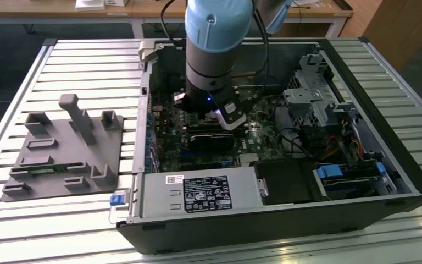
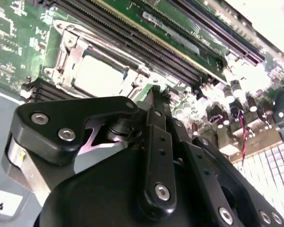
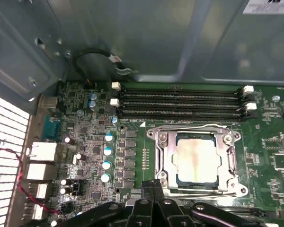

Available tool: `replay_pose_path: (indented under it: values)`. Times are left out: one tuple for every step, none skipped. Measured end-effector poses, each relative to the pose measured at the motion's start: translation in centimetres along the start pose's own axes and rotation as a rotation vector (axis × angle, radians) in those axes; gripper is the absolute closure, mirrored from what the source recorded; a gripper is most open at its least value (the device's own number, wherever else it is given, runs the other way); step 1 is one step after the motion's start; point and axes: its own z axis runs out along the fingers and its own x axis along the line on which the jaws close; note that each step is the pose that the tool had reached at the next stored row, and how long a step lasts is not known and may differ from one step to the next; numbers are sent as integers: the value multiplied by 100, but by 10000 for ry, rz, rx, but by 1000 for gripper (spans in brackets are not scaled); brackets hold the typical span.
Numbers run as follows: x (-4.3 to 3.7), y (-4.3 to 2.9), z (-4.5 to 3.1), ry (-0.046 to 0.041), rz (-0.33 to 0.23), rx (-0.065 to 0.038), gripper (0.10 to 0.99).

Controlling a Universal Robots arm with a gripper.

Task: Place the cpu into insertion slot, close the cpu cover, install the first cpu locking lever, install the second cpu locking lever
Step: 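Install the second cpu locking lever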

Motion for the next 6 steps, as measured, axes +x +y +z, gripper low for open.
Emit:
replay_pose_path:
  values:
    - [0, 8, -24, 0, 0, 0, 980]
    - [1, 17, -50, 0, 0, 1, 980]
    - [1, 25, -72, 0, 0, 0, 980]
    - [2, 30, -85, 1, 0, 1, 980]
    - [1, 32, -92, 1, 0, 1, 980]
    - [1, 33, -91, 0, -1, -1, 980]
